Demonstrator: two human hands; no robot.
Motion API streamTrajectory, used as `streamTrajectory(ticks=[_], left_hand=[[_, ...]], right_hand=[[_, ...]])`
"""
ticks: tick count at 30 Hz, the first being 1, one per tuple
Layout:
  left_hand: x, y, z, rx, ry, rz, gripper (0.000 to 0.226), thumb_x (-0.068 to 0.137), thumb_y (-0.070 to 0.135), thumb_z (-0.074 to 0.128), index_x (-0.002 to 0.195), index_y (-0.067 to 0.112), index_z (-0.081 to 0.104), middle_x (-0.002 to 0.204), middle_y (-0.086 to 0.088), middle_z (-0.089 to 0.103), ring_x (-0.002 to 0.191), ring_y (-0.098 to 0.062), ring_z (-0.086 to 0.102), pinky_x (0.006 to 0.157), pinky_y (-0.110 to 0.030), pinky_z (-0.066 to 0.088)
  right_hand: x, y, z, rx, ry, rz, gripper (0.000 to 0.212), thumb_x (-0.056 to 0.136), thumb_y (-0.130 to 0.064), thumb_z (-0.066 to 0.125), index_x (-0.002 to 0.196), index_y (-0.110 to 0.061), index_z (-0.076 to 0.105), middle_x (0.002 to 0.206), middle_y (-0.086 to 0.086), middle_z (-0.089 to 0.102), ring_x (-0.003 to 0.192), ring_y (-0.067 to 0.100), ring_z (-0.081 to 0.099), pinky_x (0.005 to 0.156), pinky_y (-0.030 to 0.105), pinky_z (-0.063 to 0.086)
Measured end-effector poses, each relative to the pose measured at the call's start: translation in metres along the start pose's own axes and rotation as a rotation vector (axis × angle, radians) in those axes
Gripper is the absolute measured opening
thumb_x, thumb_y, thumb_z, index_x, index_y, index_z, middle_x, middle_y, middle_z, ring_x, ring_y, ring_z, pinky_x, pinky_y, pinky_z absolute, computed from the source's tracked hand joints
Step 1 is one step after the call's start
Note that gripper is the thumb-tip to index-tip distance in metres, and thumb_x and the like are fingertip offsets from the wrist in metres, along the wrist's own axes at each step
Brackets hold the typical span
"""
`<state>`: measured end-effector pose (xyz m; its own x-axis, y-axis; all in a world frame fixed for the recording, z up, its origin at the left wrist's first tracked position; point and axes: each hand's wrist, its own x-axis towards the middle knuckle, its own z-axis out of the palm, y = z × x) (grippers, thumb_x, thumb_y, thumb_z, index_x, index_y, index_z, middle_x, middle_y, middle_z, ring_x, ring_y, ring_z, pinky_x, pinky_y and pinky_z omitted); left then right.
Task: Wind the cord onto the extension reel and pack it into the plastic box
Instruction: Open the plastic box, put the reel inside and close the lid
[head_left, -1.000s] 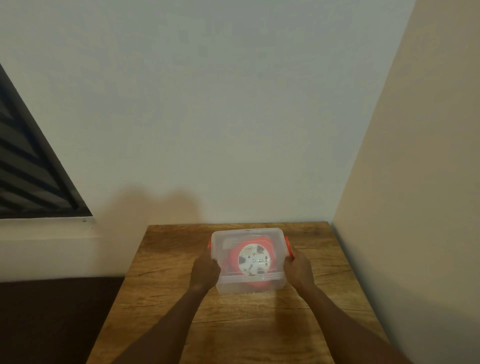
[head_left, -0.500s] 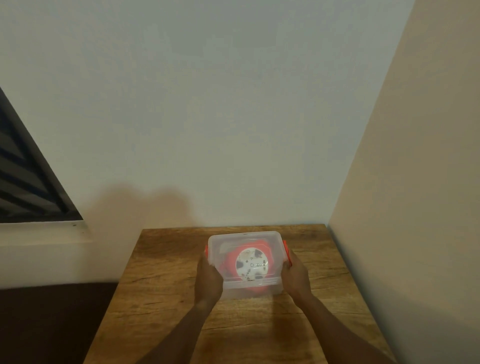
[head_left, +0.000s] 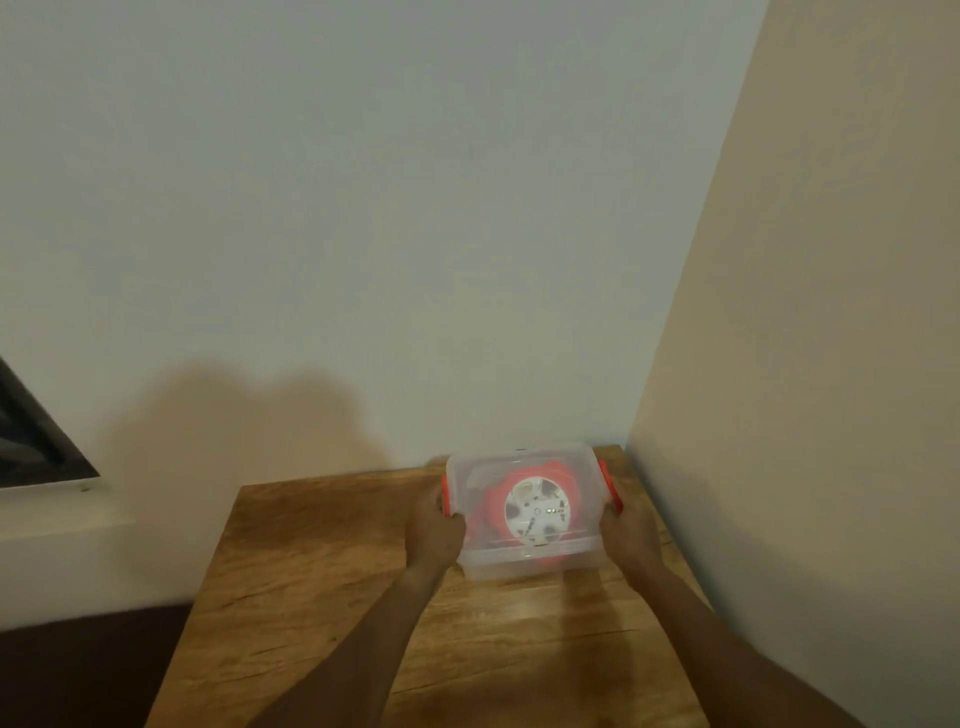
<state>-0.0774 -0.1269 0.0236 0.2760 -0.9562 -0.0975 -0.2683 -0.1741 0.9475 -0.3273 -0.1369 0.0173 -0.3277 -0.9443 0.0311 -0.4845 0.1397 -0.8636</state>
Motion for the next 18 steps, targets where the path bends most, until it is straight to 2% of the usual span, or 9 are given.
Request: streamTrajectory(ticks=[2, 4, 6, 8, 11, 15, 18], left_hand=[[0.014, 0.014, 0.017, 0.031, -0.045, 0.032, 0.036, 0.082, -0.016, 0.056, 0.107, 0.003, 0.075, 0.097, -0.018, 0.076, 0.093, -0.041, 0.071, 0.077, -0.047, 0.062], [0.03, 0.029, 0.034, 0.033, -0.103, 0.035, 0.042, 0.083, -0.016, 0.056, 0.117, 0.001, 0.073, 0.106, -0.018, 0.077, 0.099, -0.038, 0.072, 0.087, -0.055, 0.062], [0.045, 0.043, 0.054, 0.06, -0.121, 0.042, 0.041, 0.084, -0.015, 0.057, 0.118, 0.003, 0.072, 0.108, -0.015, 0.077, 0.102, -0.036, 0.072, 0.09, -0.052, 0.062], [0.057, 0.054, 0.072, 0.112, -0.117, 0.035, 0.041, 0.085, -0.012, 0.06, 0.12, 0.006, 0.073, 0.108, -0.01, 0.076, 0.101, -0.032, 0.072, 0.085, -0.04, 0.06], [0.069, 0.066, 0.098, 0.184, -0.117, 0.025, 0.042, 0.087, -0.007, 0.064, 0.125, 0.007, 0.071, 0.116, -0.011, 0.075, 0.1, -0.025, 0.068, 0.082, -0.03, 0.053], [0.083, 0.068, 0.116, 0.23, -0.065, 0.005, 0.039, 0.086, -0.007, 0.064, 0.124, 0.003, 0.071, 0.119, -0.017, 0.075, 0.106, -0.033, 0.07, 0.086, -0.033, 0.055], [0.09, 0.063, 0.122, 0.245, -0.059, -0.009, 0.042, 0.087, -0.007, 0.061, 0.126, 0.003, 0.071, 0.121, -0.018, 0.075, 0.107, -0.035, 0.07, 0.097, -0.044, 0.059]], right_hand=[[0.021, -0.002, -0.019, 0.001, 0.013, -0.013, 0.055, 0.096, 0.004, 0.04, 0.142, -0.022, 0.053, 0.116, -0.004, 0.065, 0.101, 0.016, 0.062, 0.085, 0.024, 0.047], [0.043, -0.001, -0.034, -0.009, 0.038, -0.019, 0.059, 0.094, 0.006, 0.039, 0.145, -0.021, 0.05, 0.129, 0.003, 0.063, 0.116, 0.023, 0.058, 0.095, 0.025, 0.043], [0.064, 0.002, -0.047, -0.032, 0.072, -0.022, 0.055, 0.095, 0.005, 0.04, 0.143, -0.019, 0.053, 0.128, 0.008, 0.065, 0.111, 0.027, 0.06, 0.095, 0.028, 0.046], [0.081, 0.007, -0.056, -0.026, 0.09, -0.027, 0.051, 0.095, 0.005, 0.04, 0.139, -0.015, 0.057, 0.123, 0.009, 0.067, 0.105, 0.025, 0.061, 0.092, 0.028, 0.046], [0.11, 0.015, -0.066, 0.01, 0.056, -0.02, 0.046, 0.096, 0.003, 0.04, 0.134, -0.011, 0.06, 0.117, 0.01, 0.07, 0.105, 0.03, 0.064, 0.094, 0.039, 0.052], [0.138, 0.019, -0.063, 0.003, 0.003, 0.015, 0.042, 0.097, 0.002, 0.041, 0.131, -0.01, 0.062, 0.116, 0.011, 0.07, 0.1, 0.029, 0.066, 0.088, 0.037, 0.054], [0.146, 0.028, -0.055, 0.02, -0.021, 0.043, 0.038, 0.098, 0.002, 0.043, 0.126, -0.009, 0.065, 0.111, 0.012, 0.072, 0.095, 0.027, 0.067, 0.083, 0.033, 0.055]])
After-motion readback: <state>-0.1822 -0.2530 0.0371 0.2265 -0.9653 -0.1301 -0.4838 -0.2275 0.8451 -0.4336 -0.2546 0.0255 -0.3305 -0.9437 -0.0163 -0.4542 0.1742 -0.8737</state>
